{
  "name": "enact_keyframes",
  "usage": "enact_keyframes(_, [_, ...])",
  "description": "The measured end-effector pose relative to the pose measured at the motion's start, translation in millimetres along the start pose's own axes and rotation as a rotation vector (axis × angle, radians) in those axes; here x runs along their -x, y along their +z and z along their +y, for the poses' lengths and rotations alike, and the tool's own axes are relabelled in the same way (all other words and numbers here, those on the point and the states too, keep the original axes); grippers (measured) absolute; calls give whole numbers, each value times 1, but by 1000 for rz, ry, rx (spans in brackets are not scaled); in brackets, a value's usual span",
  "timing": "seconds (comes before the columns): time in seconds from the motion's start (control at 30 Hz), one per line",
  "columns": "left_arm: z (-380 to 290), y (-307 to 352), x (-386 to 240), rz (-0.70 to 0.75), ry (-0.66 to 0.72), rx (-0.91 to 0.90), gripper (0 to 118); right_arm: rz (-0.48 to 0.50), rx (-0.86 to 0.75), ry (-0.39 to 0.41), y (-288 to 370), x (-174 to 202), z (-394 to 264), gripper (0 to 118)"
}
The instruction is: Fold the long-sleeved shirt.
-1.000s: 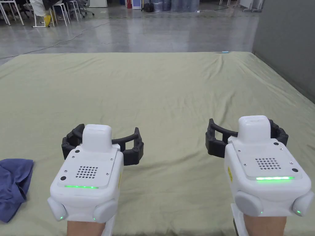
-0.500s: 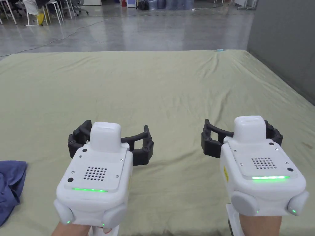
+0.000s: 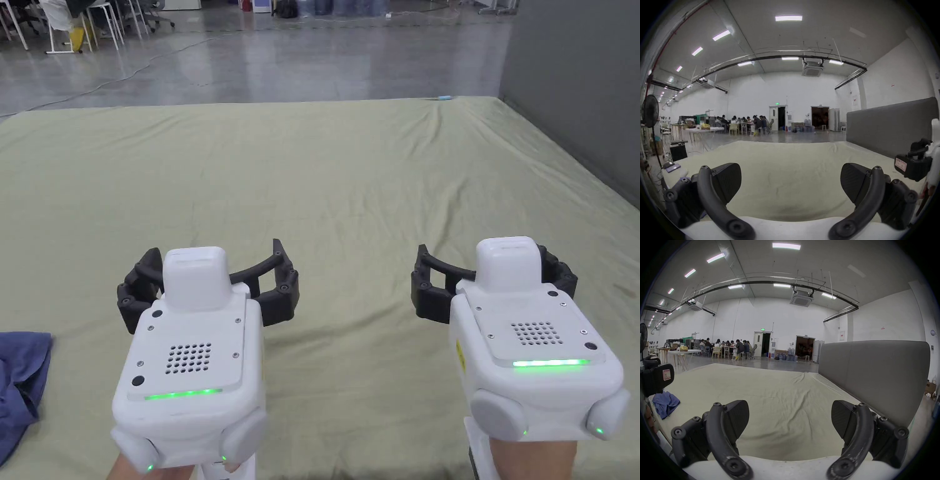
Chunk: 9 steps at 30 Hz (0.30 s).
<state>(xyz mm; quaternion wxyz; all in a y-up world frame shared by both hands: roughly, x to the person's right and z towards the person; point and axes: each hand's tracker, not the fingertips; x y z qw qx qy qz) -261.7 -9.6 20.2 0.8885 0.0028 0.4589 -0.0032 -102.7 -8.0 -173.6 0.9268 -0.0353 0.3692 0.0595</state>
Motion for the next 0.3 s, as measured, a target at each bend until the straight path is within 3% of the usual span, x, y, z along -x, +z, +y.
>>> enact_keyframes(0.13, [7, -9, 3, 175, 63, 285, 118, 4, 2, -6, 0, 1, -1, 104])
enact_keyframes(0.23, [-2, -26, 8, 173, 82, 527, 118, 3, 3, 0, -1, 2, -1, 104])
enact_keyframes(0.3, [-17, -28, 11, 111, 39, 355, 118, 3, 6, 1, -1, 2, -1, 104])
